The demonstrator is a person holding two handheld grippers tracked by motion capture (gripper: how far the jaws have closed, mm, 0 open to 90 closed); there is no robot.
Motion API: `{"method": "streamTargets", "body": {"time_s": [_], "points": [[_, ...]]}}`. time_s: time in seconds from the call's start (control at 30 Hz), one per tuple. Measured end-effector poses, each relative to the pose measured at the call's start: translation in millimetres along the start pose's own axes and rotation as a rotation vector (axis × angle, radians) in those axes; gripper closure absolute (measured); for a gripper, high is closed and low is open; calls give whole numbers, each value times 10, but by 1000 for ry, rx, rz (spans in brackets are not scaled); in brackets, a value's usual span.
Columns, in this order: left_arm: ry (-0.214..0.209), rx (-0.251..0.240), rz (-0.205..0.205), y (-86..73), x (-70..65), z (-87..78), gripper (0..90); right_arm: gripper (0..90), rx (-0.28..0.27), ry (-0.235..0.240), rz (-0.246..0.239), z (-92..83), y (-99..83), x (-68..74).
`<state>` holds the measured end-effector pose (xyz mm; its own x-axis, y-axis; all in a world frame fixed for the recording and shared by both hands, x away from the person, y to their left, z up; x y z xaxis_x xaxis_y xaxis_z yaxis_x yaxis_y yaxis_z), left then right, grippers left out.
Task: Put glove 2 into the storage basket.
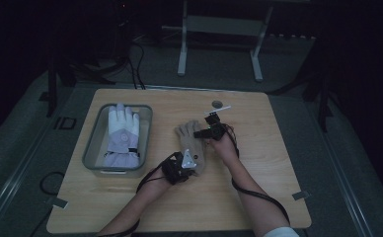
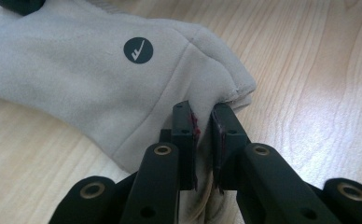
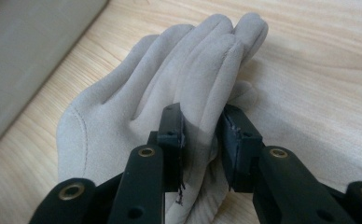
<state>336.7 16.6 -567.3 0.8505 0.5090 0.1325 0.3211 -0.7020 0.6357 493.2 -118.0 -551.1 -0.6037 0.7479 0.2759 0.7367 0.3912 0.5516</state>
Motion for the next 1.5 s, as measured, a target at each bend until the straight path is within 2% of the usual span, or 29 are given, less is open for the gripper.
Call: {"method": "streamTargets", "body": {"time_s": [0.53, 0.67, 0.9, 0.93, 0.97, 1.07, 1.17, 1.27, 1.3, 1.5], "points": [[60, -2, 72, 212, 21, -423, 818, 721, -93, 38, -36, -388, 248, 220], [72, -7, 76, 242, 45, -532, 818, 722, -109, 37, -58, -474, 330, 306], [100, -23, 82, 271, 98, -755, 818, 733, -145, 60, -68, -604, 459, 422], [104, -22, 84, 274, 102, -781, 818, 751, -148, 61, -72, -619, 477, 438], [111, -22, 90, 273, 107, -808, 818, 813, -154, 60, -74, -639, 496, 456], [99, -34, 75, 266, 145, -886, 818, 815, -152, 55, -85, -661, 551, 502], [110, -28, 78, 243, 169, -924, 818, 826, -137, 39, -115, -642, 575, 551], [113, -23, 81, 227, 173, -930, 818, 829, -125, 45, -119, -622, 583, 569], [129, -14, 93, 214, 174, -931, 818, 830, -121, 42, -128, -615, 590, 580], [162, -15, 83, 163, 234, -1019, 818, 829, -138, 59, -141, -636, 696, 681]]}}
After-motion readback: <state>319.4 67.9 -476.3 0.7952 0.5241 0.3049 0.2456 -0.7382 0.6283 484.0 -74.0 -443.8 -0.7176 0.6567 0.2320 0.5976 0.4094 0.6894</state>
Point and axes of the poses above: each handheld gripper's, and its own axes: z roughly forward along the jaws, y roughly out of its top, x roughly to its left, the point moved 3 cm from there along z, roughly forward along the jaws, and after that the axes turned 3 degrees about x, right-handed, at the moved point
